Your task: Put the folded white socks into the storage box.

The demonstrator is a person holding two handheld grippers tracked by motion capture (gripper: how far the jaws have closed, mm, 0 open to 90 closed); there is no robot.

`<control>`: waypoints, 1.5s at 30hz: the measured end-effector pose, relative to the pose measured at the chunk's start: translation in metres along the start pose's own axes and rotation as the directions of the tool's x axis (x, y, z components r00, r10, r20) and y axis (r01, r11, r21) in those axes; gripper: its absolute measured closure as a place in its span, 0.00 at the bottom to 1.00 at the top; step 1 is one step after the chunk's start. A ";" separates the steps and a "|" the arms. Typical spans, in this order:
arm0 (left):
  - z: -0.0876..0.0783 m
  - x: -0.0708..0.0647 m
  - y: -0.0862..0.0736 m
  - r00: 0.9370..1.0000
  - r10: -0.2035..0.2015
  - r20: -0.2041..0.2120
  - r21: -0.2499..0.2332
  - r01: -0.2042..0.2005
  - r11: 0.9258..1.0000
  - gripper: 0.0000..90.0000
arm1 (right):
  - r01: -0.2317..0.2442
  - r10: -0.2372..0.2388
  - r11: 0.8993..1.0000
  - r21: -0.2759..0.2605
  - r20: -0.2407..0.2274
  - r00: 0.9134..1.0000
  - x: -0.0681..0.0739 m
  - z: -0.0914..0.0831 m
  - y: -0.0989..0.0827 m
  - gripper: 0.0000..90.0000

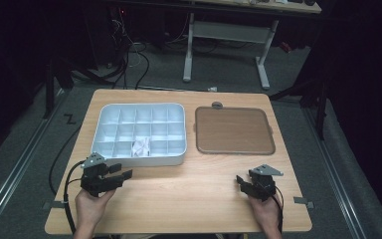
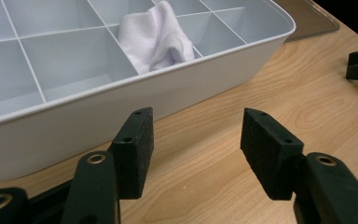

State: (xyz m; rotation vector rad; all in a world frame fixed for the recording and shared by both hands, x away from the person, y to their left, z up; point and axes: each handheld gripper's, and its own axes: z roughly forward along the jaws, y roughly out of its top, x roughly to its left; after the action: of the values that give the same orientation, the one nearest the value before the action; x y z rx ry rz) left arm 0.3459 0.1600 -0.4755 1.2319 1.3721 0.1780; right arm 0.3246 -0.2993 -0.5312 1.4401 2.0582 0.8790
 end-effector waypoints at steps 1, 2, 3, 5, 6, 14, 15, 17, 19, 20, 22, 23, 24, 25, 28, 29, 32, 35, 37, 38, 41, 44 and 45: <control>0.000 0.000 -0.002 1.000 0.000 0.003 0.001 0.000 1.000 0.50 | 0.001 -0.001 1.000 0.000 0.000 1.000 0.000 0.000 0.000 0.48; 0.000 0.000 -0.002 1.000 0.000 0.003 0.001 0.000 1.000 0.50 | 0.000 0.000 1.000 0.000 0.000 1.000 0.000 0.000 0.000 0.48; 0.001 -0.001 -0.003 1.000 0.000 0.003 0.002 0.000 1.000 0.50 | 0.000 0.000 1.000 0.000 0.000 1.000 0.000 0.000 0.000 0.48; 0.001 -0.001 -0.004 1.000 -0.001 0.004 0.003 0.001 1.000 0.49 | 0.000 0.000 1.000 0.000 0.000 1.000 0.000 0.000 0.000 0.48; 0.001 -0.001 -0.005 1.000 -0.003 0.004 0.003 0.003 1.000 0.49 | 0.000 0.000 1.000 0.000 0.000 1.000 0.000 0.000 0.000 0.48; 0.004 -0.001 -0.014 1.000 0.000 0.012 0.032 0.000 0.999 0.49 | 0.001 -0.001 1.000 0.000 0.000 1.000 0.000 0.000 0.000 0.48; 0.004 -0.002 -0.015 1.000 0.001 0.015 0.036 -0.002 0.999 0.49 | 0.001 -0.001 1.000 0.000 0.000 1.000 0.000 0.000 0.000 0.48; 0.005 -0.002 -0.017 1.000 -0.001 0.017 0.039 0.001 0.999 0.49 | 0.001 -0.001 1.000 0.000 0.000 1.000 0.000 0.000 0.000 0.48; 0.006 -0.003 -0.018 1.000 0.001 0.017 0.043 -0.002 0.999 0.49 | 0.001 -0.001 1.000 0.000 0.000 1.000 0.000 0.000 0.000 0.48; 0.006 -0.003 -0.019 1.000 0.004 0.018 0.047 -0.004 0.999 0.49 | 0.001 -0.001 1.000 0.000 0.000 1.000 0.000 0.000 0.000 0.48; 0.008 -0.003 -0.021 1.000 0.008 0.017 0.053 -0.009 0.999 0.49 | 0.001 -0.001 1.000 0.000 0.000 1.000 0.000 0.000 0.000 0.48; 0.008 -0.003 -0.022 1.000 0.010 0.019 0.056 -0.011 0.998 0.49 | 0.001 -0.001 1.000 0.000 0.000 1.000 0.000 0.000 0.000 0.48; 0.009 -0.004 -0.023 1.000 0.009 0.018 0.058 -0.010 0.998 0.49 | 0.001 -0.001 1.000 0.000 0.000 1.000 0.000 0.000 0.000 0.48; 0.009 -0.004 -0.024 1.000 0.009 0.019 0.059 -0.010 0.998 0.49 | 0.001 -0.001 1.000 0.000 0.000 1.000 0.000 0.000 0.000 0.48; 0.010 -0.004 -0.028 1.000 0.010 0.020 0.065 -0.012 0.998 0.49 | 0.001 -0.001 1.000 0.000 0.000 1.000 0.000 0.000 0.000 0.48; 0.011 -0.004 -0.030 1.000 0.013 0.019 0.067 -0.014 0.998 0.48 | 0.001 -0.001 1.000 0.000 0.000 1.000 0.000 0.000 0.000 0.48; 0.012 -0.003 -0.034 1.000 0.009 0.019 0.077 -0.010 0.997 0.48 | 0.001 -0.001 1.000 0.000 0.000 1.000 0.000 0.000 0.000 0.48; 0.015 -0.002 -0.038 1.000 0.011 0.012 0.082 -0.012 0.997 0.48 | 0.001 -0.001 1.000 0.000 0.000 1.000 0.000 0.000 0.000 0.48; 0.016 -0.002 -0.041 1.000 0.011 0.011 0.086 -0.012 0.996 0.48 | 0.001 -0.001 1.000 0.000 0.000 1.000 0.000 0.000 0.000 0.48; 0.017 -0.002 -0.042 1.000 0.013 0.012 0.088 -0.014 0.996 0.48 | 0.001 -0.001 1.000 0.000 0.000 1.000 0.000 0.000 0.000 0.48; 0.020 -0.001 -0.047 1.000 0.017 0.009 0.092 -0.018 0.996 0.48 | 0.001 -0.001 1.000 0.000 0.000 1.000 0.000 0.000 0.000 0.48; 0.023 -0.001 -0.051 1.000 0.021 0.008 0.100 -0.022 0.995 0.48 | 0.001 -0.001 1.000 0.000 0.000 1.000 0.000 0.000 0.000 0.48; 0.024 -0.001 -0.053 1.000 0.025 0.003 0.099 -0.025 0.995 0.48 | 0.001 -0.001 1.000 0.000 0.000 1.000 0.000 0.000 0.000 0.48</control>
State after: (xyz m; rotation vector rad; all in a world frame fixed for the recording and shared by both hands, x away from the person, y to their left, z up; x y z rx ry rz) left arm 0.3365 0.1240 -0.5197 1.3316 1.3780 0.1269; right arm 0.3246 -0.2993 -0.5313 1.4387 2.0591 0.8786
